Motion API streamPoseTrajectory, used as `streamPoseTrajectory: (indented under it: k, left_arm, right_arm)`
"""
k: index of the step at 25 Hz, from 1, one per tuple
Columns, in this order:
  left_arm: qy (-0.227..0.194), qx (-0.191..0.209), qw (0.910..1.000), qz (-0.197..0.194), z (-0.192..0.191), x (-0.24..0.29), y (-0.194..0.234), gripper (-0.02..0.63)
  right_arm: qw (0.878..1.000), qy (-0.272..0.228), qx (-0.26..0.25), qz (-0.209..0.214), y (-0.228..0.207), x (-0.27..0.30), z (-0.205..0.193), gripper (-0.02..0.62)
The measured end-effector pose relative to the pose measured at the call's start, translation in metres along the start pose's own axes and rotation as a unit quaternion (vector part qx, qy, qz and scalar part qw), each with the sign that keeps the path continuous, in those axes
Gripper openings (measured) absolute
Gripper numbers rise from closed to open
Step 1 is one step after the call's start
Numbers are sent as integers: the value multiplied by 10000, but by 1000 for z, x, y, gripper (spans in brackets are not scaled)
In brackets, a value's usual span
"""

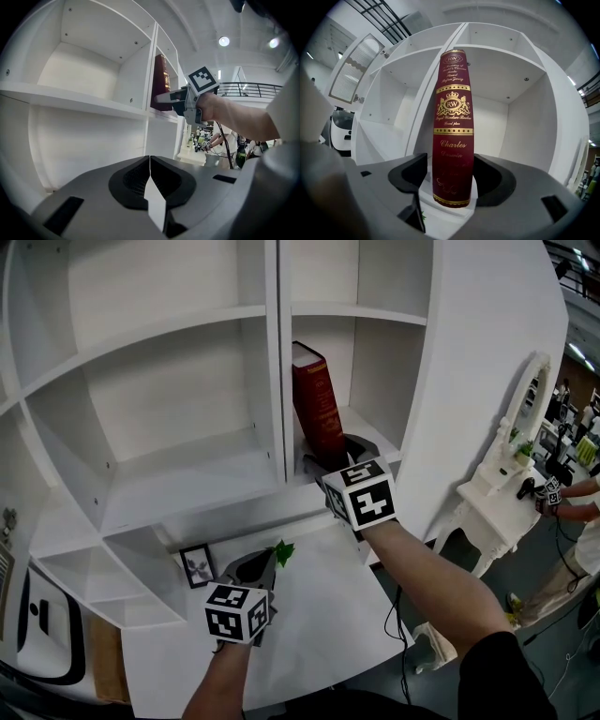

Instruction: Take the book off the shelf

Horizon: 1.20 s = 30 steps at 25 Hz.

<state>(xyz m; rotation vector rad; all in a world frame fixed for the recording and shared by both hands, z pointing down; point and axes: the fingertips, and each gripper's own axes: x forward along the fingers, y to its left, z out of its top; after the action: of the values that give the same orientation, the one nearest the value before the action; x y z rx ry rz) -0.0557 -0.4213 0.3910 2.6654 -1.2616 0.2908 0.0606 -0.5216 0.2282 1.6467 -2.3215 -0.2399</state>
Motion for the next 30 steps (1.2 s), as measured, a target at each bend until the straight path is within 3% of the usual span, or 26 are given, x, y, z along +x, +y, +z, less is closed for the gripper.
streamPoseTrajectory:
  k: [4,16,30]
  left_arm:
    - [3,-36,10000,34,-2,-1,5,11]
    - [18,-96,10000,-9,-3,5,2,11]
    - [119,-48,9996,-232,-5,20,-20,11]
  right_arm:
    - [9999,-32,11,-131,-8,2,0,253]
    - [9999,-110,-39,-66,-13,-6,1,238]
    - [9980,-620,10,-89,-31,-64,8,222]
